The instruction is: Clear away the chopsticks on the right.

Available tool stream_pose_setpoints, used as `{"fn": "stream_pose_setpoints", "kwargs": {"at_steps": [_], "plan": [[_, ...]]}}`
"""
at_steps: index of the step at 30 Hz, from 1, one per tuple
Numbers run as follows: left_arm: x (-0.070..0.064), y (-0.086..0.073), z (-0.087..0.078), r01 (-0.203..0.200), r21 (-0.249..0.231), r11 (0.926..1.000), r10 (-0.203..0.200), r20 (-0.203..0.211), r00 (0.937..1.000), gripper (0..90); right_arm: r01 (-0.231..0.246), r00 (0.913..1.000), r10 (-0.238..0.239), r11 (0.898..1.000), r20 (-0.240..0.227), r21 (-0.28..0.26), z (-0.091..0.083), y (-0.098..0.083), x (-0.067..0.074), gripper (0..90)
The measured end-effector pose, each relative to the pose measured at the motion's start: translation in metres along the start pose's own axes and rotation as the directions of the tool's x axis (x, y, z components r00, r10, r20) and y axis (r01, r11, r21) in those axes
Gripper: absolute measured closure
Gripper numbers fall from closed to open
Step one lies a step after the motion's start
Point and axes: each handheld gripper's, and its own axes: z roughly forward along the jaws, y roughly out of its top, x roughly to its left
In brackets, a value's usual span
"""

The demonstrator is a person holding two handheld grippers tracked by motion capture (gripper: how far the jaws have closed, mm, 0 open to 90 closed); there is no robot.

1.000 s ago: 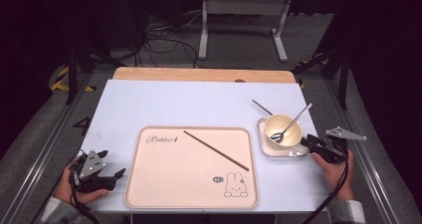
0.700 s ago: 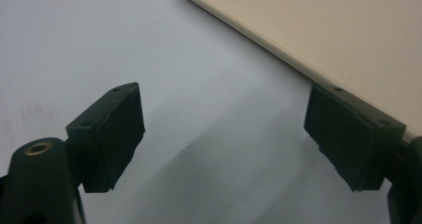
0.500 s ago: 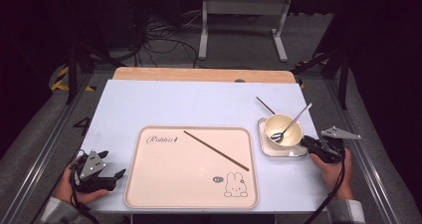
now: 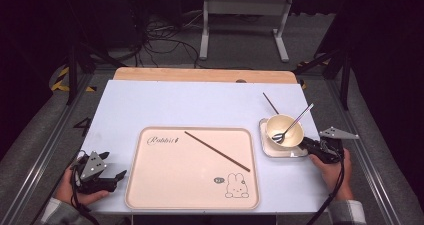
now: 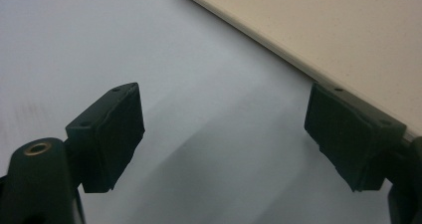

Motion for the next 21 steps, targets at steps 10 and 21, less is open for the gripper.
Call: {"fn": "stream_pose_setpoints", "kwargs": {"at_steps": [10,21], "plan": [[0.0,0.0,0.001,-0.005,0.009,1.0,0.005,0.001,1.0,16.3,0.065,0.9972,-0.062,0.995,-0.042,0.078,0.003,0.001,0.004,71.8],[-0.001,0.0,0.002,-0.012,0.018,0.9998,0.011,0.01,0.9999,16.4,0.121,0.9926,-0.121,0.982,-0.005,0.142,0.011,0.01,0.01,69.0]]}}
